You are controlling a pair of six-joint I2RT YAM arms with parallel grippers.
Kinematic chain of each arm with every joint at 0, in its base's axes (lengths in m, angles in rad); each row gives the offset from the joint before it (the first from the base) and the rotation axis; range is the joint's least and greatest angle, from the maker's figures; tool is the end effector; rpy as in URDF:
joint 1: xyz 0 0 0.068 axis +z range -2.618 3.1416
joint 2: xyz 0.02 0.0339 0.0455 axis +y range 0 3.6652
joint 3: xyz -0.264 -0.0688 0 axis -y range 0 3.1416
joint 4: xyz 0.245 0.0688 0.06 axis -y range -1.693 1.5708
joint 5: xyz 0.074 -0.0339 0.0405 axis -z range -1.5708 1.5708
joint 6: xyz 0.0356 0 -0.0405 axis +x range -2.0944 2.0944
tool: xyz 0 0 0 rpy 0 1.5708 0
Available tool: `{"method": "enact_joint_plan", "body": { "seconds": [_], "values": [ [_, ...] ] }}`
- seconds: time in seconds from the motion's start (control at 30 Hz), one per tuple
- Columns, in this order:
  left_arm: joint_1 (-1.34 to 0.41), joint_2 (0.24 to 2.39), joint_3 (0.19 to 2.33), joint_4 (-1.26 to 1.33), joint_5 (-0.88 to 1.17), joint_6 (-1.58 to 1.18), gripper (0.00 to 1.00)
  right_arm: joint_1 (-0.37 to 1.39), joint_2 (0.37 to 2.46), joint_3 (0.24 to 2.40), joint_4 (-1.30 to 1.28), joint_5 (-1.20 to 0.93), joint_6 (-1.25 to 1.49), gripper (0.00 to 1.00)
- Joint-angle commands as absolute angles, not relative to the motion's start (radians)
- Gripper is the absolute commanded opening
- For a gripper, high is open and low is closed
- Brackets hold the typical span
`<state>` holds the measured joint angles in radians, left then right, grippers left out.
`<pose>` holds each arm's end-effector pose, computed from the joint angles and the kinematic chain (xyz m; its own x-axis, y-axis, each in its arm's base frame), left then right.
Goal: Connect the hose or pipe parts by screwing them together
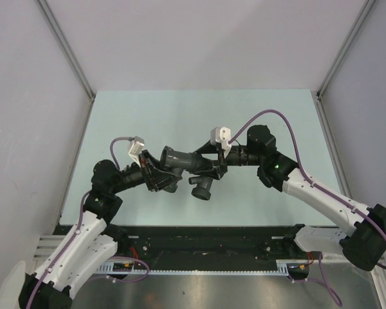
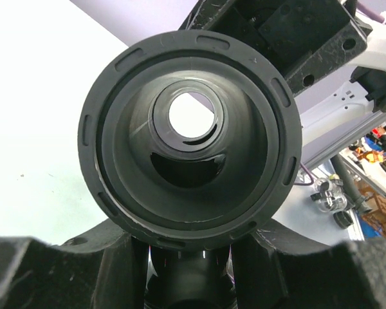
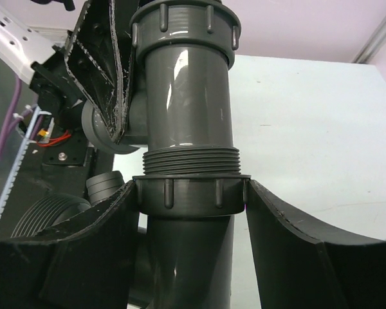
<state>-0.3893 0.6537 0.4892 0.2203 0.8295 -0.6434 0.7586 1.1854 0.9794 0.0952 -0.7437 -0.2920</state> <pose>0.1379 -0.0850 0.2986 -0.5212 -0.2240 -0.8235 0.7811 0.2635 -0.5661 0.1812 0.2049 0.3557 0.2095 -0.0934 -0.9733 -0.9756 0.0464 -0.2144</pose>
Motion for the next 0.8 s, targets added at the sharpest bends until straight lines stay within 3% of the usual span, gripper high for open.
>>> {"method": "enact_joint_plan", "body": {
  "seconds": [0.0, 0.3, 0.53, 0.77],
  "values": [
    [-0.471, 0.692, 0.472, 0.278, 0.959, -0.554, 0.0, 0.778, 1.203, 1.032, 0.299, -0.914, -0.155, 0.3],
    [-0.494, 0.735, 0.474, 0.324, 1.023, -0.499, 0.0, 0.762, 1.201, 1.032, 0.33, -1.064, -0.074, 0.11],
    [-0.514, 0.792, 0.503, 0.353, 1.074, -0.494, 0.01, 0.755, 1.171, 1.032, 0.207, -1.094, -0.218, 0.09],
    [-0.549, 0.822, 0.546, 0.357, 1.172, -0.371, 0.0, 0.747, 1.181, 1.032, 0.357, -1.242, -0.005, 0.08]
  ]
}}
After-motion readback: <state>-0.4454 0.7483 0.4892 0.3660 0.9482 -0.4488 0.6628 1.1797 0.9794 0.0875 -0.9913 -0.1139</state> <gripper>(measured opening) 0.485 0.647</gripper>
